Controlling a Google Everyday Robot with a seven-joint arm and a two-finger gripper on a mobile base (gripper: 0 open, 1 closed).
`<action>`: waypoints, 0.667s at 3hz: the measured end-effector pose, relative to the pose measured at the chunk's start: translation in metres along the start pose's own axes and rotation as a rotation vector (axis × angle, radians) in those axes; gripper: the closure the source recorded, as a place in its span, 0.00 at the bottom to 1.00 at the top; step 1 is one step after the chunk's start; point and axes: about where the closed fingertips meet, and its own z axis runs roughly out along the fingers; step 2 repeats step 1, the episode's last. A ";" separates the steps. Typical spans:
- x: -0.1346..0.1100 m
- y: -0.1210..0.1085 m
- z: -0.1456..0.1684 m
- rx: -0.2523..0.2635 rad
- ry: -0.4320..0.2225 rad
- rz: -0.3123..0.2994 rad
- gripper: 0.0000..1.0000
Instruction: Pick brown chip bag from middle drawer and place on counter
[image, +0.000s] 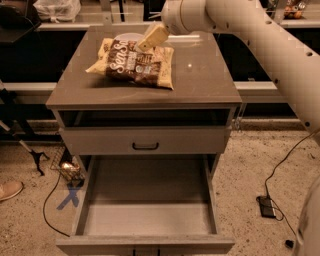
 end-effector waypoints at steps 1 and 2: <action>0.014 -0.017 -0.006 0.034 0.005 0.036 0.00; 0.014 -0.017 -0.006 0.034 0.005 0.036 0.00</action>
Offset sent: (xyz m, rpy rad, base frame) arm 0.0000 0.0000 0.0000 0.0000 0.0000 0.0000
